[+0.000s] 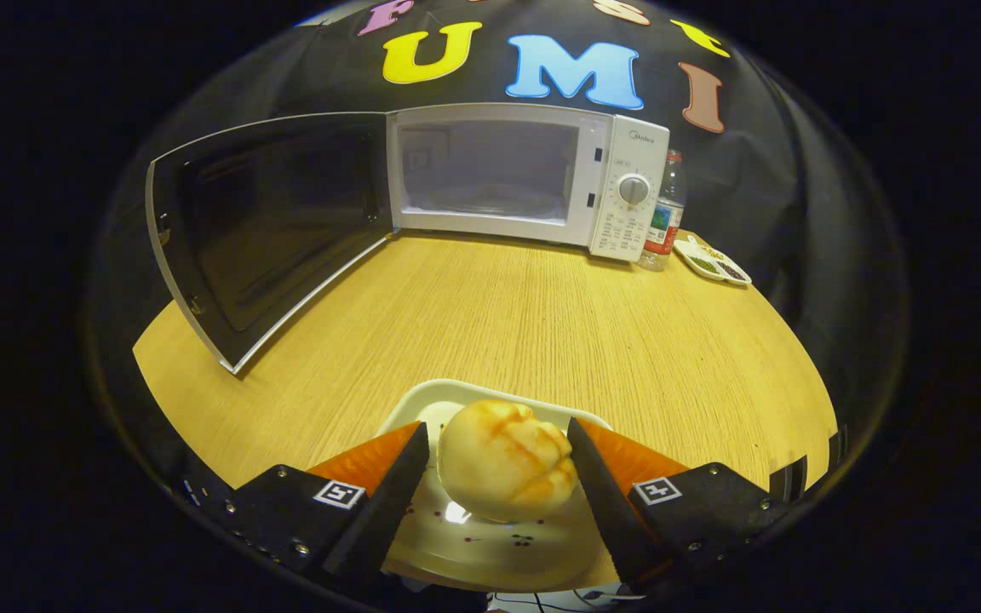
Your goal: Open the microwave, put the food inside, and close the microwave door.
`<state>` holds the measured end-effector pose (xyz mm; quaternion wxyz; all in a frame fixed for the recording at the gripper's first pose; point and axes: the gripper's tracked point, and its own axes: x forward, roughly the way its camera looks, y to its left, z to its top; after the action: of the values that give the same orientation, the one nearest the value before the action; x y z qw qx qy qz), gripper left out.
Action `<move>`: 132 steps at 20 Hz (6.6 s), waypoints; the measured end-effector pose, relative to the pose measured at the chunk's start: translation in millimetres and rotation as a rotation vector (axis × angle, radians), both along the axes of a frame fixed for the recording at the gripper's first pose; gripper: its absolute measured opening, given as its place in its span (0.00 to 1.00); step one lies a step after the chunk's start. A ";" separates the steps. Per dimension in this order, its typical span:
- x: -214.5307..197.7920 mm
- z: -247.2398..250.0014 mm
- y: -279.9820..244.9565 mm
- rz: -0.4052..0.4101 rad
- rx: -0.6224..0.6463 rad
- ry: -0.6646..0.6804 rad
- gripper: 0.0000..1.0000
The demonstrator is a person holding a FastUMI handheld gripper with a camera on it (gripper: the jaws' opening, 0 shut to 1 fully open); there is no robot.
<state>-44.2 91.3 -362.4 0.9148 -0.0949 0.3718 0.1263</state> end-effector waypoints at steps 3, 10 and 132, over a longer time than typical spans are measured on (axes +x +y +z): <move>-1.3 -7.0 -5.5 -0.063 0.063 0.023 0.94; 8.4 -0.5 -10.6 -0.066 0.095 0.015 0.68; -40.8 139.3 280.6 0.513 0.321 -0.183 0.01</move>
<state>-85.0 371.9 -223.0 0.8862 -0.0511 0.2271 0.4007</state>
